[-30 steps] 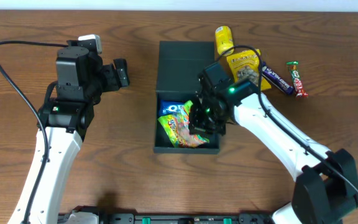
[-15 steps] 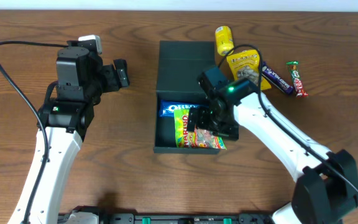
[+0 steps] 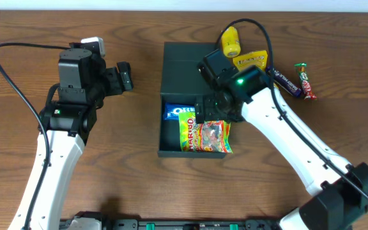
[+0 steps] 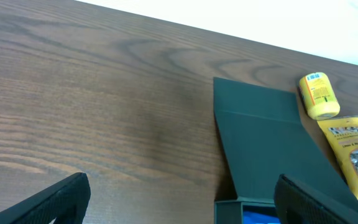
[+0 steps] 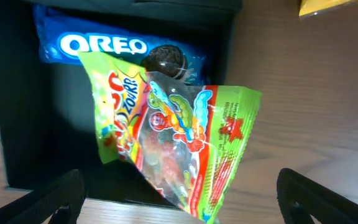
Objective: Pack container
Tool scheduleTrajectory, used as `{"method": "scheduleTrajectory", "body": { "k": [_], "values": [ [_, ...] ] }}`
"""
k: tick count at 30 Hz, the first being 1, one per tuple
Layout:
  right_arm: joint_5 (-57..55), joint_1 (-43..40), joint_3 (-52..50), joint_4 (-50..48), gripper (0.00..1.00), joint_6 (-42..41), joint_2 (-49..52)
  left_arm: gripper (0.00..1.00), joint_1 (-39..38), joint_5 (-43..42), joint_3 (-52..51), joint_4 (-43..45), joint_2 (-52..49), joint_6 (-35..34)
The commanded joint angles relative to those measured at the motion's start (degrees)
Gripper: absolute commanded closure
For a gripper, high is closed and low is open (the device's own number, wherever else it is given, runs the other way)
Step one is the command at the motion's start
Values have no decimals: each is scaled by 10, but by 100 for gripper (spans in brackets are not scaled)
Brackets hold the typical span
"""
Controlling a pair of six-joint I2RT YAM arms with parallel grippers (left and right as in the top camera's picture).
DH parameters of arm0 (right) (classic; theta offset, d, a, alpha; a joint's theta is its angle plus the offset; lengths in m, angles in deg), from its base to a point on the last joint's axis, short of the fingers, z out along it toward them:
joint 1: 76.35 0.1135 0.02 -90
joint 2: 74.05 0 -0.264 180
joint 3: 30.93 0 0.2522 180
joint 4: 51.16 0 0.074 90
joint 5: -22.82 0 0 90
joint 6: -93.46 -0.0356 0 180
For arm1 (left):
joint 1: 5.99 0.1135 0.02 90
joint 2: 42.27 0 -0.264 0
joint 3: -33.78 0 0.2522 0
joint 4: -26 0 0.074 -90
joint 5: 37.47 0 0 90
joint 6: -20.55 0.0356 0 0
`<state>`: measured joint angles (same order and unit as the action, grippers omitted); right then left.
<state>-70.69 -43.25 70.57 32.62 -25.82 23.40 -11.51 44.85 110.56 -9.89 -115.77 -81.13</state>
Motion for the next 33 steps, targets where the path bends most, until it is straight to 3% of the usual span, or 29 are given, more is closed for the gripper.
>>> {"method": "scheduleTrajectory", "body": {
  "k": [1,3,5,10,14,20,27,33],
  "values": [
    [-16,-16,-20,2,5,21,13,5,-1,-33,17,-2,3,28],
    [-16,-28,-21,3,9,21,15,0,-2,-80,17,-1,2,54],
    [-22,-43,-19,1,8,21,11,21,-3,-137,16,-1,0,83],
    [-20,-95,-19,-9,5,29,-2,33,-15,-217,16,-5,-14,104],
    [9,-146,-19,-13,3,54,-4,48,-40,-270,16,-10,-42,105],
    [39,-203,-19,-20,1,88,-4,39,-90,-374,16,-36,-102,183],
    [49,-234,-19,-27,1,114,-4,28,-146,-383,16,-36,-144,246],
    [51,-244,-19,-30,1,137,-4,10,-189,-383,16,-10,-195,272]
  ]
}}
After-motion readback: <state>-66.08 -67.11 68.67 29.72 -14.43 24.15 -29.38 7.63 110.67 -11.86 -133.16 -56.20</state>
